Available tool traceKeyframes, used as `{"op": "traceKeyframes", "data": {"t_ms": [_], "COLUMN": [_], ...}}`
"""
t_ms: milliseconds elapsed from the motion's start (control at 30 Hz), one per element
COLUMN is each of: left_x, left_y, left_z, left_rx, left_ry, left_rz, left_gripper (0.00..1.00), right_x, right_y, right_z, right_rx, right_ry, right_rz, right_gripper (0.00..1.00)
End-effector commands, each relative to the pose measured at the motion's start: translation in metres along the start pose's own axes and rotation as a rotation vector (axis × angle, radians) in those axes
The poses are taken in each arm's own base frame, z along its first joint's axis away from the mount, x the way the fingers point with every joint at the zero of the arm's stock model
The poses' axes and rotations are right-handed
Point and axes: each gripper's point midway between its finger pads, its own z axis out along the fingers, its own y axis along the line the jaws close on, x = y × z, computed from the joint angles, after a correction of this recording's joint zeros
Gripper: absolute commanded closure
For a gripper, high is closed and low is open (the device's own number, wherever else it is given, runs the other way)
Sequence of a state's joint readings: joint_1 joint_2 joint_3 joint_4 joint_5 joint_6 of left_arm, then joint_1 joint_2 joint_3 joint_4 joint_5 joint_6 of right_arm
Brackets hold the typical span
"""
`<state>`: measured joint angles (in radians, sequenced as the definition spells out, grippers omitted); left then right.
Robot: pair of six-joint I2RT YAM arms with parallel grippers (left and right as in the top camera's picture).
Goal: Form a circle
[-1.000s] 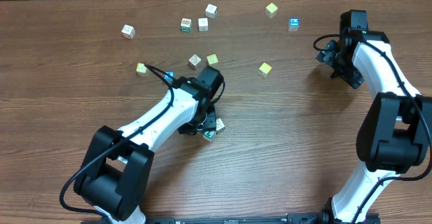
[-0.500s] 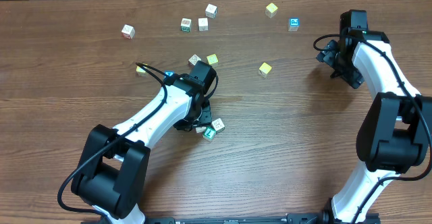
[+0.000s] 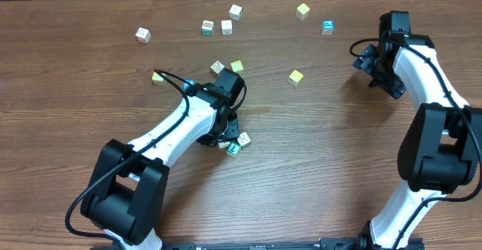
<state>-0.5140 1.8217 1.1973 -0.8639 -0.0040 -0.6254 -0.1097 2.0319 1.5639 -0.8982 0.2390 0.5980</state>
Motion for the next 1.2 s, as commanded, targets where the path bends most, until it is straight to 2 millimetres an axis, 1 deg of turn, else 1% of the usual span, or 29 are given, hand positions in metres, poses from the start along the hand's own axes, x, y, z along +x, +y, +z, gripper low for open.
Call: {"op": "traceKeyframes", "data": {"t_ms": [0,133,600,767,867,1000,1167], "left_x": [0.006,0.007,0.006,0.007,0.007,0.004,0.003], "left_y": [-0.006,-0.006,-0.004,-0.003,-0.001,0.010,0.011], "left_z": [0.003,0.007,0.007,0.007,0.007,0.007,0.007], "left_rx": [-0.010,-0.022,-0.023,-0.025,-0.030,-0.053,-0.048], "left_ry": [0.005,0.010,0.012,0.013,0.019,0.022,0.023], "left_rz": [0.045,0.050,0.039,0.039,0.043,0.018,0.012], "left_gripper": [0.53,0.53,0.53,0.55,0.55,0.55,0.55], "right_x": [-0.005,-0.005,-0.005,-0.005,-0.005,-0.005,-0.005], "right_y": [0.002,0.002,0.002,0.002,0.002,0.002,0.002], "right_z": [-0.011,-0.011,-0.011,-0.011,-0.011,-0.011,-0.011], "right_rx": [-0.017,-0.017,-0.017,-0.017,-0.017,-0.017,-0.017], "right_ry": [-0.026,-0.026,-0.026,-0.026,-0.026,-0.026,-0.026], "right_rz": [0.004,0.004,0.004,0.004,0.004,0.004,0.004], "right_gripper": [0.00,0.00,0.00,0.00,0.00,0.00,0.00]}}
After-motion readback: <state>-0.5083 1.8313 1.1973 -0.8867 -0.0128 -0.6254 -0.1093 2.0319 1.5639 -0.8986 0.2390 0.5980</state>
